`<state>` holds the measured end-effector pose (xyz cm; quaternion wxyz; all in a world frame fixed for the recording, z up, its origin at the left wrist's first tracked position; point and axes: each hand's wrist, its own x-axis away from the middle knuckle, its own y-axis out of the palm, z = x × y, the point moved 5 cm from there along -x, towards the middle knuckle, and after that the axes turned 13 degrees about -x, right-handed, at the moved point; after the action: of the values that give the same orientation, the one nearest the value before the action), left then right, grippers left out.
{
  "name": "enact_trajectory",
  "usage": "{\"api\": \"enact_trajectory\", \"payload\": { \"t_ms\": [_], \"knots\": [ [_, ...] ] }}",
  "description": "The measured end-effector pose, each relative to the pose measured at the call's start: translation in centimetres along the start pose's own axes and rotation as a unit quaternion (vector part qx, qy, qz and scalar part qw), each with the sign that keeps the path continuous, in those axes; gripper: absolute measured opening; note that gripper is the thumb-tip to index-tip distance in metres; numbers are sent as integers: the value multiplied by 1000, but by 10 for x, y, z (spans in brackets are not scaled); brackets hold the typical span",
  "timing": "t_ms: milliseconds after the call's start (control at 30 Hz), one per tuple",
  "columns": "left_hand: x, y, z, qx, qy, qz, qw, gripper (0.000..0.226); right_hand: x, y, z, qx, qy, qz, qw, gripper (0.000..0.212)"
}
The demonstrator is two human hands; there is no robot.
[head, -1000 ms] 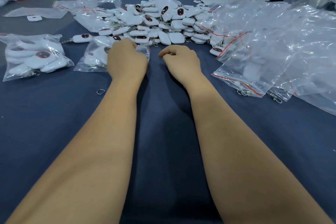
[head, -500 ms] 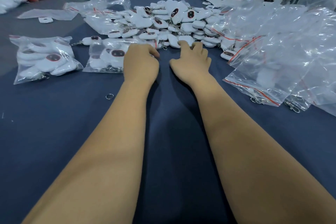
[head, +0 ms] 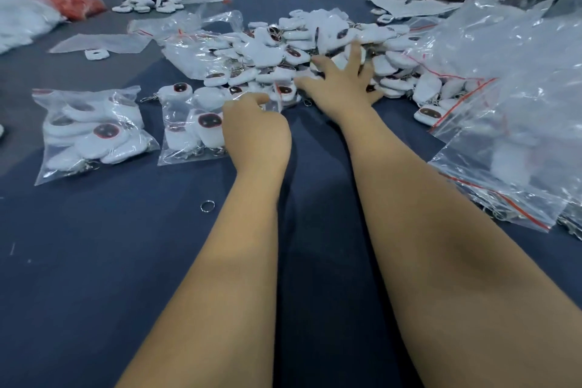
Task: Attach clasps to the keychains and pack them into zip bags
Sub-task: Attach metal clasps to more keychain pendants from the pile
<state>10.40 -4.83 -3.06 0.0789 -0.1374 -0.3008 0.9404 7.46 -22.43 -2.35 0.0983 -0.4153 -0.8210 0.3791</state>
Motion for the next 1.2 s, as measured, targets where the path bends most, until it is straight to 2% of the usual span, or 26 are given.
{"api": "enact_trajectory", "payload": {
  "t_ms": [100,233,367,467,567,667,700,767,833,867,933,1033,1200],
  "knots": [
    [2,0,3,-11,2,8,1000,45,12,0,-1,26,-41,-1,999,46],
    [4,-1,6,-40,21,10,999,44,39,0,3,77,-85,-8,993,53],
    [8,0,9,-71,60,-29,995,36,70,-14,7,28,-130,-4,991,44],
    [13,0,9,-78,91,-51,991,30,91,-24,9,-24,-130,3,991,39],
    [17,1,10,-138,115,-43,983,27,107,-33,14,-6,-99,34,995,24],
    [28,-3,21,-175,170,18,970,27,116,-42,16,-5,-75,83,994,34],
    [33,-5,27,-138,200,35,969,28,119,-45,14,-26,-85,99,991,33],
    [44,-5,39,-3,233,17,972,32,126,-50,6,-159,-125,110,973,37],
    [51,0,44,110,215,-39,970,35,128,-53,4,-338,-114,114,927,38],
    [52,4,45,141,192,-71,969,36,127,-53,5,-386,-94,122,910,35],
    [50,15,41,208,124,-147,959,37,124,-52,6,-431,-57,130,891,30],
    [43,22,35,306,26,-226,924,20,122,-48,7,-519,-4,100,849,9],
    [37,20,30,403,-37,-235,884,19,124,-40,-2,-589,6,31,807,10]
  ]
}}
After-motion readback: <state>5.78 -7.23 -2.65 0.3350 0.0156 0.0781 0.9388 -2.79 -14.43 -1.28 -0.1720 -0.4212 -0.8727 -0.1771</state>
